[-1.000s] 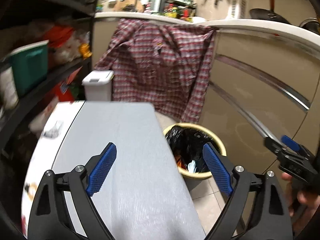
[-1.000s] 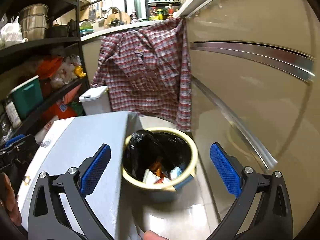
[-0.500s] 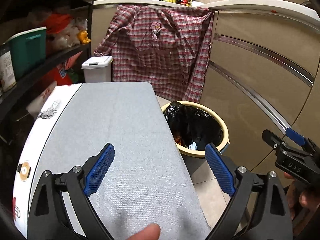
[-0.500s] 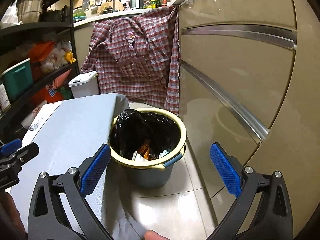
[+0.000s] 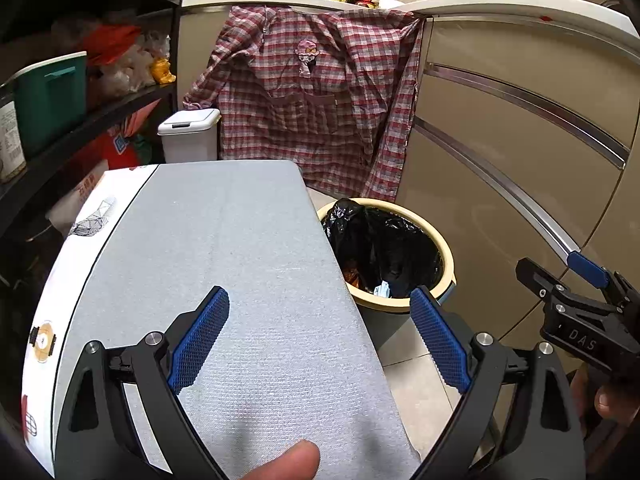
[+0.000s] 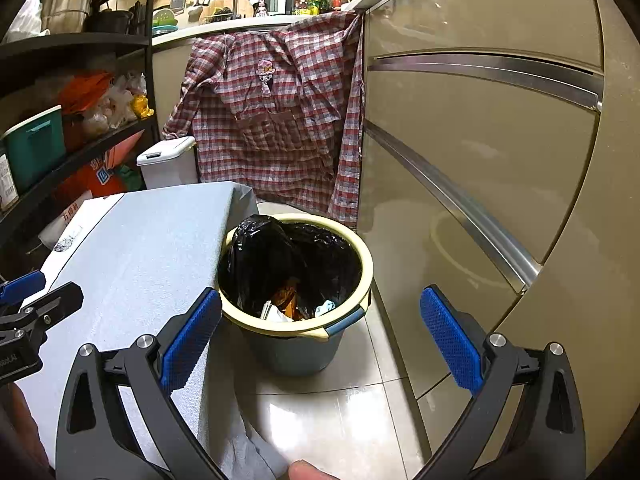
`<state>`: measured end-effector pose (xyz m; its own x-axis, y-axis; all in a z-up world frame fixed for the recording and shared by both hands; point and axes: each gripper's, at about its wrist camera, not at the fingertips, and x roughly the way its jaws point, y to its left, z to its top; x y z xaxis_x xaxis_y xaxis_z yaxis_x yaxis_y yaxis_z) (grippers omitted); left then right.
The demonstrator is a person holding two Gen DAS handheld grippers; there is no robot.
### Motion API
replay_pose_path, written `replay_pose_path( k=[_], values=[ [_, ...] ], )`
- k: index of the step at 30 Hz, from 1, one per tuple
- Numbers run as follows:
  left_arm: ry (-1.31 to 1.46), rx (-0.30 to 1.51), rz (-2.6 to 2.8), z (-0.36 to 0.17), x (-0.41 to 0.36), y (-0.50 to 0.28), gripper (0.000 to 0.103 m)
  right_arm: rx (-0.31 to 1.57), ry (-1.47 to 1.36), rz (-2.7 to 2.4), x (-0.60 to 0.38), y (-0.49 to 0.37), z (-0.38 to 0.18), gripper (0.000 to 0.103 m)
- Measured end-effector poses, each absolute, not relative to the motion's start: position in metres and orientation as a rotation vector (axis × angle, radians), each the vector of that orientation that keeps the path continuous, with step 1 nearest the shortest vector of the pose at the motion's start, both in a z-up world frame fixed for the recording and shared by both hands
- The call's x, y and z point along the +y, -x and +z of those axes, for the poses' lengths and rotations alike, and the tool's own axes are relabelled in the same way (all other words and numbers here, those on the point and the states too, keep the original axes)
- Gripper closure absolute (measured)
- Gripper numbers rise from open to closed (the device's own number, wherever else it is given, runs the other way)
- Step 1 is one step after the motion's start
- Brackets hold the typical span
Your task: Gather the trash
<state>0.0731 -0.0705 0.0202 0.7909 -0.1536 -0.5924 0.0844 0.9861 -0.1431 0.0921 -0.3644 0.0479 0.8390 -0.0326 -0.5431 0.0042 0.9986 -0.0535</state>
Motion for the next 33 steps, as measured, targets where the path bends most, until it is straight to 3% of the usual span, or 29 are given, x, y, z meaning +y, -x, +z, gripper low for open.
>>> replay_pose_path(
  k=[33],
  values=[
    [0.100, 0.648, -0.143, 0.0194, -0.0751, -0.0713, 0.014, 0.574, 0.050, -0.019, -0.3671, -0.0946, 0.0490, 0.005]
  ],
)
